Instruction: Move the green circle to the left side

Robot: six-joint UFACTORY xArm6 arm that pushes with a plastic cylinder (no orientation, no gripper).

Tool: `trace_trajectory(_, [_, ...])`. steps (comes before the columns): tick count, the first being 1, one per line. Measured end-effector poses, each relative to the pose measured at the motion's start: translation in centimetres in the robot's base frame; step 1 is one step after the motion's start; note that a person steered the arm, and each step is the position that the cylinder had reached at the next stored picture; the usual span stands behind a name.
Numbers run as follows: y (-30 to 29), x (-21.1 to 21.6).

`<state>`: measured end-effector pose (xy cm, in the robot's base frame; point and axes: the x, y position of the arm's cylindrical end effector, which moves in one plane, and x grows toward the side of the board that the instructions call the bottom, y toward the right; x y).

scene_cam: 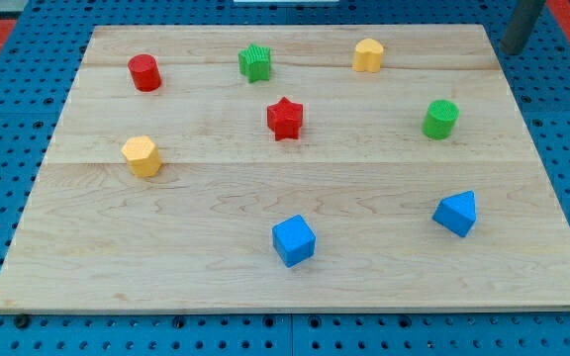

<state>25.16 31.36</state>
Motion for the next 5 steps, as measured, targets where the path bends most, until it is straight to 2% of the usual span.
trace_trajectory(1, [-1.4,2.6])
trace_trajectory(2, [-3.6,8.7])
trace_trajectory(3, [-5.5,11.3])
trace_trajectory(4, [-10.0,14.5])
trace_trajectory(5, [-13.6,14.5])
